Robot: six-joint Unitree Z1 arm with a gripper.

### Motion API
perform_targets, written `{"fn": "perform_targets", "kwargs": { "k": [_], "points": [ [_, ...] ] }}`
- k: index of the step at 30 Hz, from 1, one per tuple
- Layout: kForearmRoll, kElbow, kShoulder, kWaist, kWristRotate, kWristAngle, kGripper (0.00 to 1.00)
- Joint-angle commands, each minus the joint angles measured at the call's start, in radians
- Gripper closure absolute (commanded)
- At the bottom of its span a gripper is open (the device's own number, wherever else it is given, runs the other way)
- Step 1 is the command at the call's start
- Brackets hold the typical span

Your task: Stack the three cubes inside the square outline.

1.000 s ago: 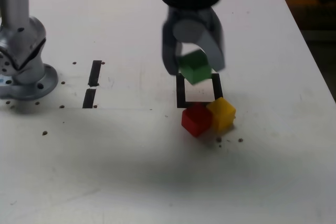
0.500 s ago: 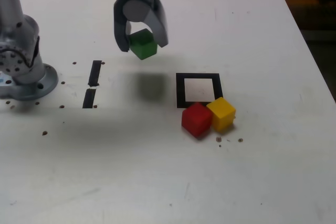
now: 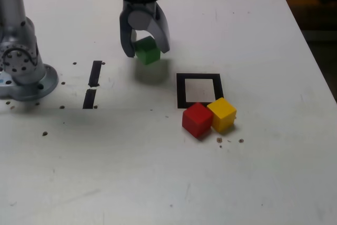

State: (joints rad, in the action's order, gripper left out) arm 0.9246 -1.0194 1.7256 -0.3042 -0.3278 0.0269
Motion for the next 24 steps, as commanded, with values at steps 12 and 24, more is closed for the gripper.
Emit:
{"fn": "perform_targets", "kwargs": {
  "k": [12,24],
  "points": [
    [-0.059,0.029,0.044,-0.009,-0.059,0.031,0.74],
    [-0.058,0.033,-0.049,-0.012,-0.11,0.036,0.15]
  ]
}}
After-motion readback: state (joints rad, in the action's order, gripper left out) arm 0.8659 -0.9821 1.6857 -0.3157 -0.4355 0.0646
